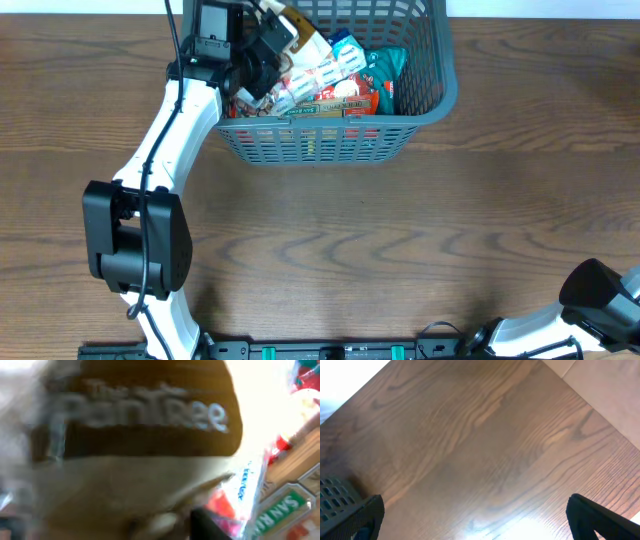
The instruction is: Pack container
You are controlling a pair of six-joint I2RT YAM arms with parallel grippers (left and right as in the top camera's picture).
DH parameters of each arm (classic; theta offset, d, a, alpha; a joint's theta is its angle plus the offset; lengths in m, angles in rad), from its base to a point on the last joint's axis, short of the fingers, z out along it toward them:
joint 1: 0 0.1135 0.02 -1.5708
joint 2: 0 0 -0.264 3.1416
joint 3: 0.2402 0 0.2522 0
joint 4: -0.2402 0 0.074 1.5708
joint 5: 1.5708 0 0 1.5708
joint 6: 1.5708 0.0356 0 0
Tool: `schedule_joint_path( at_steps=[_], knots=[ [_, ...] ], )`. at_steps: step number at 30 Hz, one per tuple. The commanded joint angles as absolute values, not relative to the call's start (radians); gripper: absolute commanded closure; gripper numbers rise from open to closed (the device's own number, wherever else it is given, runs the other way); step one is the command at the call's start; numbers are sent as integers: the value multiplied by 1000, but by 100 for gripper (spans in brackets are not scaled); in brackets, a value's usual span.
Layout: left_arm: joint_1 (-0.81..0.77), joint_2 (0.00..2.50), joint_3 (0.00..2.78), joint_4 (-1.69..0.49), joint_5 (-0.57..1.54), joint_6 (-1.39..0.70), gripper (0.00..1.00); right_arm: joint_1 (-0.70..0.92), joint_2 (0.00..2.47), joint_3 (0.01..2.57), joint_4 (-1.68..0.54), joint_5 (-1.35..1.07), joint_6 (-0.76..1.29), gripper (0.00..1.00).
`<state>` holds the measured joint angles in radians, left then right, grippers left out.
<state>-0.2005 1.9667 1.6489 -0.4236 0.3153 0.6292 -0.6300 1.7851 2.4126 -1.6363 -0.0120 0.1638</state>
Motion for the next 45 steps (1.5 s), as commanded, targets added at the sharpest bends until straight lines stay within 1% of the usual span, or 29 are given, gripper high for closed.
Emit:
schedule_joint_path(
  at_steps=[1,5,9,13,15,17,20,22,26,30,34,37,39,45],
  knots=[
    [-202,1963,1660,-445,316,635,1,-633,1786,2412,-1634,-20,148,1],
    [-202,1896,1686,-475,241,624,2,-633,1786,2412,-1607,-27,107,1],
    [-201,1786,1743,-489,109,538,2,-595,1785,2412,-1473,-46,-19,1],
    [-191,1669,1787,-518,21,412,2,-504,1785,2412,-1304,-257,-148,1],
    [-179,1615,1787,-553,6,360,1,-458,1785,2412,-1256,-351,-170,1],
    [-157,1547,1787,-640,6,295,2,-404,1785,2413,-1237,-374,-152,1],
    [-122,1446,1786,-798,5,220,1,-333,1784,2412,-1255,-280,-85,1],
    [-101,1386,1783,-884,-7,191,1,-288,1775,2413,-1292,-204,-80,1],
    [-83,1261,1739,-995,-65,164,1,-219,1729,2412,-1375,-101,-47,1],
    [-83,1112,1596,-1001,-65,129,1,-194,1658,2412,-1465,-55,-1,1],
    [-83,943,1362,-915,-64,129,2,-188,1572,2378,-1534,-48,4,1],
    [-83,816,1169,-812,-64,109,2,-170,1462,2250,-1506,-48,7,1],
    [-83,734,1041,-734,-64,83,1,-144,1357,2103,-1442,-48,16,1],
    [-83,585,762,-624,-64,38,1,-48,953,1488,-1077,-16,23,1]
  ],
)
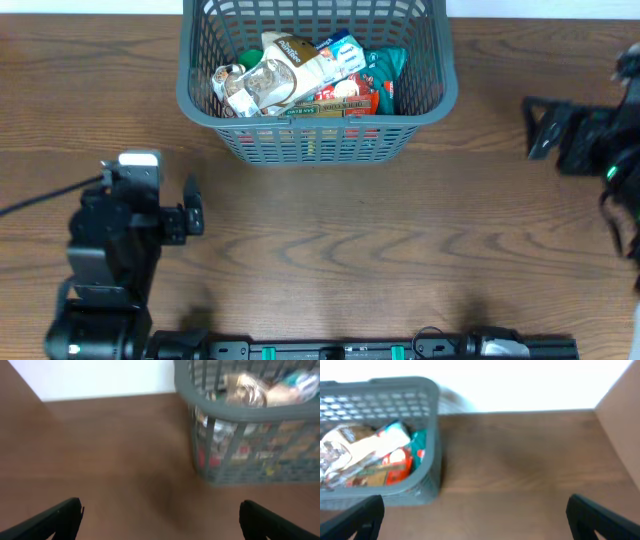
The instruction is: Pack container
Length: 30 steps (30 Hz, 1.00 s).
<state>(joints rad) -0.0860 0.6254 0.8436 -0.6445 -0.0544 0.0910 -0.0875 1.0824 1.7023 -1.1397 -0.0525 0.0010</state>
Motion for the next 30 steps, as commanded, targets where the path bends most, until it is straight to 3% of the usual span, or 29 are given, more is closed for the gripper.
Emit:
schedule_joint_path(
  at_steps=[1,7,10,19,30],
  knots=[
    [-83,570,731,-615,-64,35,1,-33,872,1362,-1002,-3,22,1],
    [-82,564,679,-597,-99,22,1,-10,582,860,-721,-7,22,1],
    [-83,579,679,-598,-99,21,1,-10,539,739,-677,-7,22,1],
    [-83,583,679,-602,-99,21,2,-10,543,568,-797,-7,22,1],
    [-83,583,679,-602,-99,21,1,-10,543,547,-1047,-7,22,1]
  ],
)
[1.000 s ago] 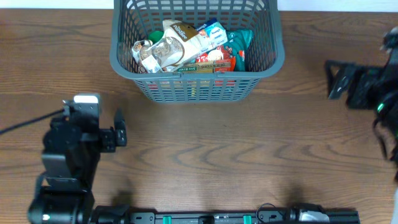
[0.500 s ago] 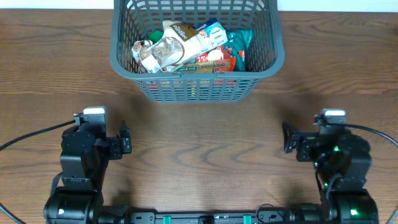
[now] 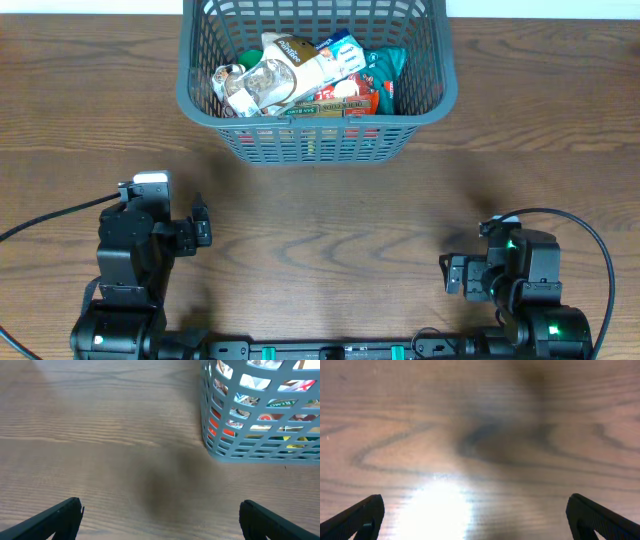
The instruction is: Pack container
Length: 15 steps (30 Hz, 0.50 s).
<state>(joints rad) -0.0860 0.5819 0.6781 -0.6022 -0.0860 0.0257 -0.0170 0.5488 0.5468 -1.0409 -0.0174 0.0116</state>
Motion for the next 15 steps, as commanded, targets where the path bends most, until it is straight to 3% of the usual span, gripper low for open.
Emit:
schedule_joint_path(
  at_steps=[1,6,11,15],
  knots=[
    [-83,583,679,-602,-99,21,1,-10,543,547,-1044,10,22,1],
    [-83,583,679,-602,-99,21,1,-11,528,547,-1047,62,22,1],
    [-83,583,679,-602,-99,21,1,-12,361,547,-1056,68,22,1],
    [-83,583,679,-602,-99,21,2,-12,214,547,-1008,-69,22,1]
  ],
)
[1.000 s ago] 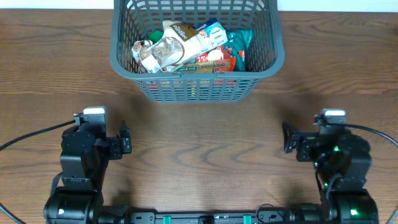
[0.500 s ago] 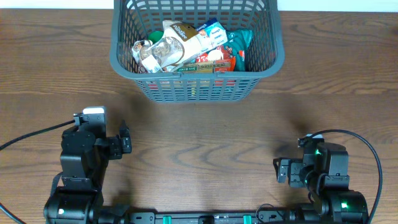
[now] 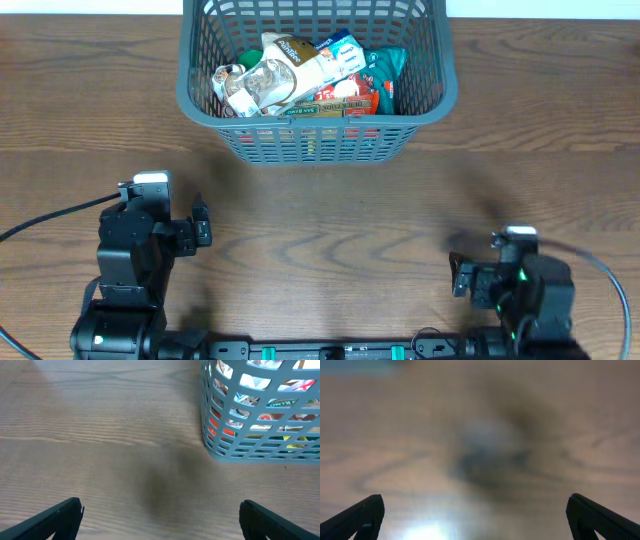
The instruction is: Pack container
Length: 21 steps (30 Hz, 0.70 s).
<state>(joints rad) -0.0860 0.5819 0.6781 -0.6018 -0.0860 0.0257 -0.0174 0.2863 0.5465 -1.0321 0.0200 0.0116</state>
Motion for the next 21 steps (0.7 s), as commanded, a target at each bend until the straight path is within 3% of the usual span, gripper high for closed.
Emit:
schedule_joint_path(
  at_steps=[1,12,21],
  knots=[
    [-83,583,679,-602,-99,21,2,-12,186,547,-982,-92,22,1],
    [-83,583,679,-602,-99,21,1,55,34,474,-524,-39,-87,1],
    [-83,583,679,-602,-99,21,1,157,6,324,-371,91,-87,1]
  ],
)
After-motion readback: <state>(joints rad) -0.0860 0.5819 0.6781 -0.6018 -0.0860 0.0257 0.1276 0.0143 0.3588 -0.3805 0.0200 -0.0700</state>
